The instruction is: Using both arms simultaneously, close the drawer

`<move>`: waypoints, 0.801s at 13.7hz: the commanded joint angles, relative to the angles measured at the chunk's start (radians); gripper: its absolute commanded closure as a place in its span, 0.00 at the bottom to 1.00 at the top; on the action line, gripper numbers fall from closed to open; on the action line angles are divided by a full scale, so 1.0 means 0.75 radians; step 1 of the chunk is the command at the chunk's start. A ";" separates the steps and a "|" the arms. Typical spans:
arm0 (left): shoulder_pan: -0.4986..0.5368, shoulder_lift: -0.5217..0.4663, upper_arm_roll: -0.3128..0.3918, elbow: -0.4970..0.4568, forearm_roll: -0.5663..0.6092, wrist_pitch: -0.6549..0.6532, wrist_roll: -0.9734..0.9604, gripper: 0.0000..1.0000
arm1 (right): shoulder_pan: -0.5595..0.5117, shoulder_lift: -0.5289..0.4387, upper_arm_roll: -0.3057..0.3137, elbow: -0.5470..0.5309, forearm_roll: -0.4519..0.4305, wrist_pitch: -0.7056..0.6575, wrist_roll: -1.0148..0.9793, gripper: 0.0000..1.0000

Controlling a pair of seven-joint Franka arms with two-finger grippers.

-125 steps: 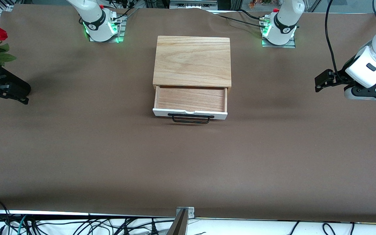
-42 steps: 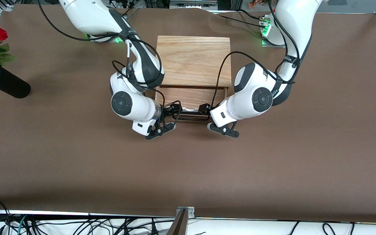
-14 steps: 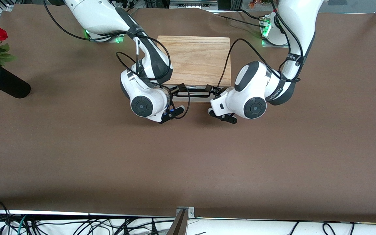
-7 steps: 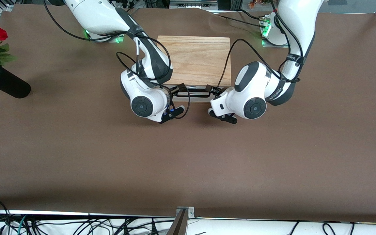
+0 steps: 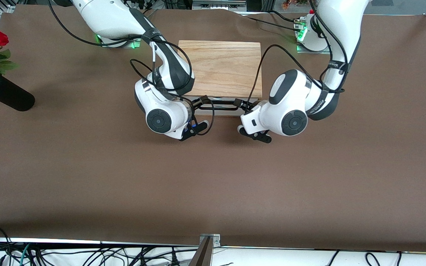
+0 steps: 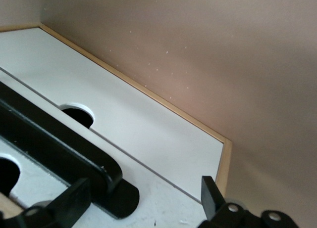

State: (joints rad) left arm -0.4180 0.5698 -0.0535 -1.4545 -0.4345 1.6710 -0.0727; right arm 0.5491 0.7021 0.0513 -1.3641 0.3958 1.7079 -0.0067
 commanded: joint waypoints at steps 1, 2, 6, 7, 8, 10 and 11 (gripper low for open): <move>0.087 -0.017 0.000 0.100 -0.016 -0.021 0.019 0.00 | -0.008 0.009 -0.007 0.045 -0.004 -0.009 -0.007 0.00; 0.125 -0.019 -0.002 0.143 -0.018 -0.021 0.019 0.00 | -0.018 0.005 -0.025 0.056 -0.004 0.036 -0.007 0.00; 0.268 -0.017 -0.002 0.289 -0.020 -0.005 0.023 0.00 | -0.110 -0.028 -0.044 0.168 -0.075 0.048 -0.007 0.00; 0.307 -0.023 -0.002 0.291 -0.016 -0.011 0.023 0.00 | -0.129 -0.030 -0.060 0.190 -0.130 0.048 -0.014 0.00; 0.346 -0.056 0.002 0.291 -0.010 -0.017 0.043 0.00 | -0.147 -0.046 -0.066 0.223 -0.178 0.040 -0.016 0.00; 0.387 -0.117 0.000 0.285 0.104 -0.056 0.064 0.00 | -0.172 -0.055 -0.095 0.278 -0.292 0.028 -0.018 0.00; 0.404 -0.126 0.000 0.285 0.166 -0.090 0.066 0.00 | -0.172 -0.055 -0.123 0.281 -0.327 0.030 -0.018 0.00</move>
State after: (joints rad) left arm -0.1320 0.5186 -0.0468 -1.2331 -0.3820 1.6476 -0.0416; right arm 0.4200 0.6645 -0.0186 -1.1772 0.2026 1.7506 -0.0127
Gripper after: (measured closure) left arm 0.000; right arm 0.000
